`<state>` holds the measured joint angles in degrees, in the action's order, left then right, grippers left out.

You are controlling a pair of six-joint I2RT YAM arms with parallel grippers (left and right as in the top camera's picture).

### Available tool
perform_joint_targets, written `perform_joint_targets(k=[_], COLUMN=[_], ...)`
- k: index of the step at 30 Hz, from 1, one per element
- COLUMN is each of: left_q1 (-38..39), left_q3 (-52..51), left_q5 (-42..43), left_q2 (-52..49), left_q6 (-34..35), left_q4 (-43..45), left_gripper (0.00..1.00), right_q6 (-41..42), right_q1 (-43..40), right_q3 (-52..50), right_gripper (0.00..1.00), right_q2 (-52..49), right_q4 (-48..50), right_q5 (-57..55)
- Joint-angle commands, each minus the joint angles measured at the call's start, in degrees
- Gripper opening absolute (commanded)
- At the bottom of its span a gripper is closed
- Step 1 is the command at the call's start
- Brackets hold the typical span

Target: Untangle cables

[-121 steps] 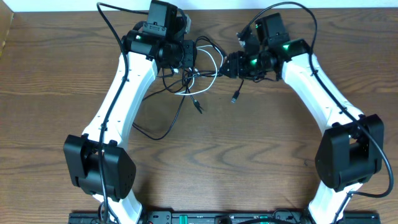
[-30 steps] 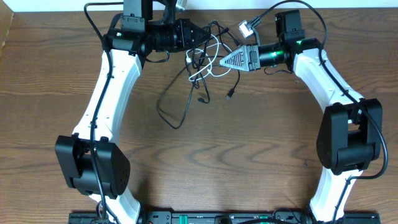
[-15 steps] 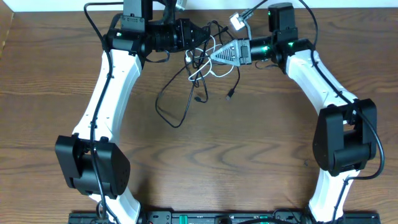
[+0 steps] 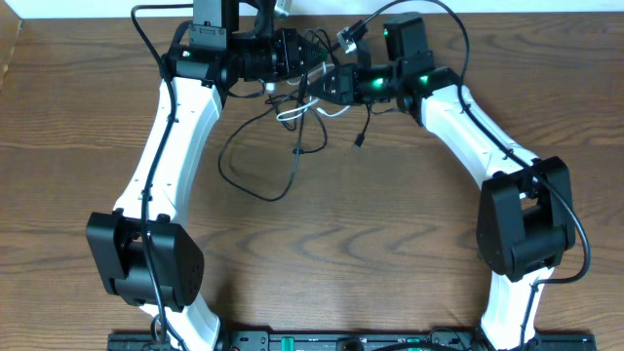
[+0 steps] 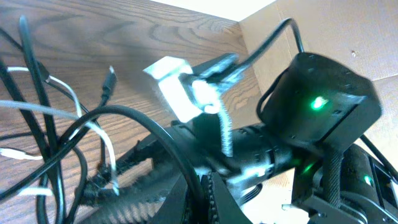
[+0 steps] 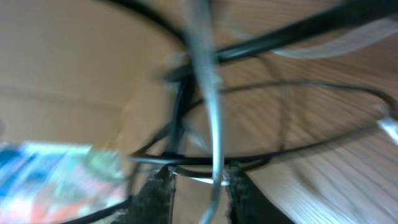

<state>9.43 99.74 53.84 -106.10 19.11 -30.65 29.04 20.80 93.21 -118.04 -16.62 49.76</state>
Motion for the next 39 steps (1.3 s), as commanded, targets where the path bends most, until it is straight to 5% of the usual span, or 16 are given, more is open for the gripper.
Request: perform_joint_targets(k=[1,5,11,22,39], left_q1=[-0.15,-0.15,-0.15,-0.26,-7.19], left_q3=[0.24,0.24,0.24,0.24,0.24], left_q5=[0.52,-1.03,-10.6,-38.71,-41.48], left_q2=[-0.31,-0.31,-0.31,-0.31,-0.31], left_q6=[0.09,0.07,0.0,-1.49,-2.97], left_q4=[0.31,0.31,-1.99,-6.8,-8.13], left_gripper=[0.07,0.07,0.07,0.07,0.07], right_q6=[1.18,1.14,-1.09,-3.37,-2.93], right_q1=[0.68,0.07,-1.44,-4.11,-19.89], right_q3=[0.33,0.33,0.33,0.33,0.33], right_gripper=[0.15,0.01,0.01,0.01,0.01], right_q2=[-0.22,-0.22,-0.22,-0.22,-0.2], right_q4=[-3.48,-6.14,-16.17,-40.5,-52.65], right_q5=[-16.13,-20.33,-30.16,-66.71,-80.91])
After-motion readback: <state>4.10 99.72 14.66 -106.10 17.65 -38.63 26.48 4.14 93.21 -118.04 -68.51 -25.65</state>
